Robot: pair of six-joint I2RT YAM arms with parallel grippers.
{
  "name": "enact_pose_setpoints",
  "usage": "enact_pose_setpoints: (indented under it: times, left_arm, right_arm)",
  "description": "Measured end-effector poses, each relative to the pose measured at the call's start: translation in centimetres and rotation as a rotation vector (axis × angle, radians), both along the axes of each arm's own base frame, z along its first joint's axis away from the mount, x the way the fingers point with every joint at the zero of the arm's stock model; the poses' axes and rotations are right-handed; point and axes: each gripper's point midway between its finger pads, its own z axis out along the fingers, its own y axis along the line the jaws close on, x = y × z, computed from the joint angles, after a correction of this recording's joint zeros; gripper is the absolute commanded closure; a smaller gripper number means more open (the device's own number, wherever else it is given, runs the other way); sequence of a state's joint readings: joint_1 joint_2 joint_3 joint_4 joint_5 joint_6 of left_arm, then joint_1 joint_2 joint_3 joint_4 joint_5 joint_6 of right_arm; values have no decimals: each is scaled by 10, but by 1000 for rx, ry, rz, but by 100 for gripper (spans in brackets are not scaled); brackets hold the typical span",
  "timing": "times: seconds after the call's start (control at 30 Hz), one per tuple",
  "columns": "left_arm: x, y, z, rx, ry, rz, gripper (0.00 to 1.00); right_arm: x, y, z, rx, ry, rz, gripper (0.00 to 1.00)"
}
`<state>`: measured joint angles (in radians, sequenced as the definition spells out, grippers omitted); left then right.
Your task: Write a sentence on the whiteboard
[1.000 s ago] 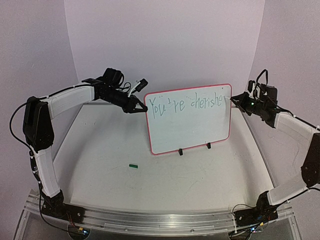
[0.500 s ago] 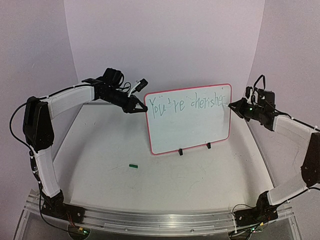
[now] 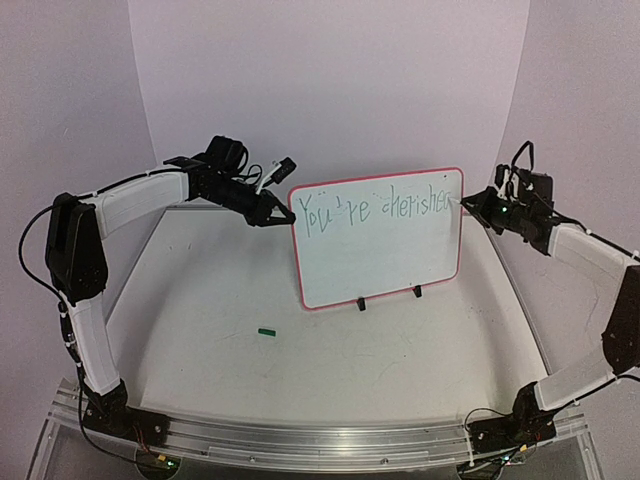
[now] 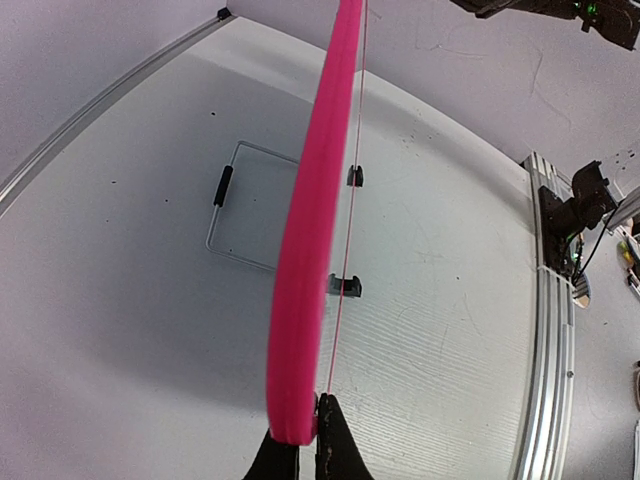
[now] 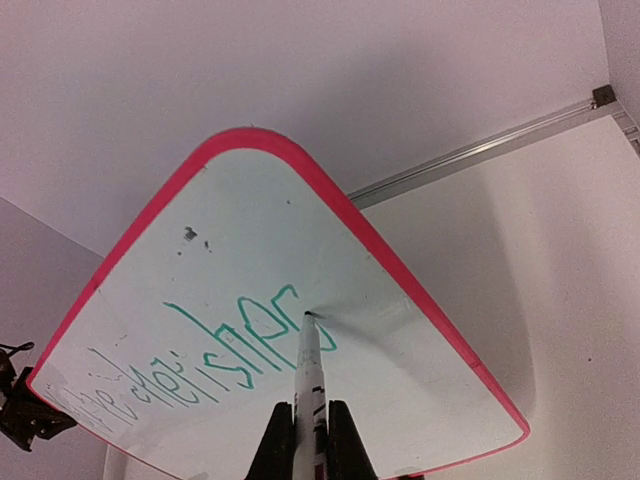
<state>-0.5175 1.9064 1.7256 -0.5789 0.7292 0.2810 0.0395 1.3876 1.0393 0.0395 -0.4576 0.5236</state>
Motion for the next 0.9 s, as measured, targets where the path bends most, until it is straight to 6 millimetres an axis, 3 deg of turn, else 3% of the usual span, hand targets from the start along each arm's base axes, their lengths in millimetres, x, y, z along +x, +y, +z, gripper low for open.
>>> enact_pose_setpoints:
  times: [0.23,0.37,0.63,0.9]
  left_arm:
    - [0,0,0,0,-3,-2,100]
    - [0,0,0,0,-2,-2,100]
    - [0,0,0,0,-2,-2,100]
    - [0,0,0,0,-1,-2,100]
  right_arm:
    - [7,0,28,2,-62,-1,100]
    - [11,0,34,2,-73,-2,100]
    - [12,0,28,0,-62,-4,100]
    - [5,0,-2,-2,2,-4,100]
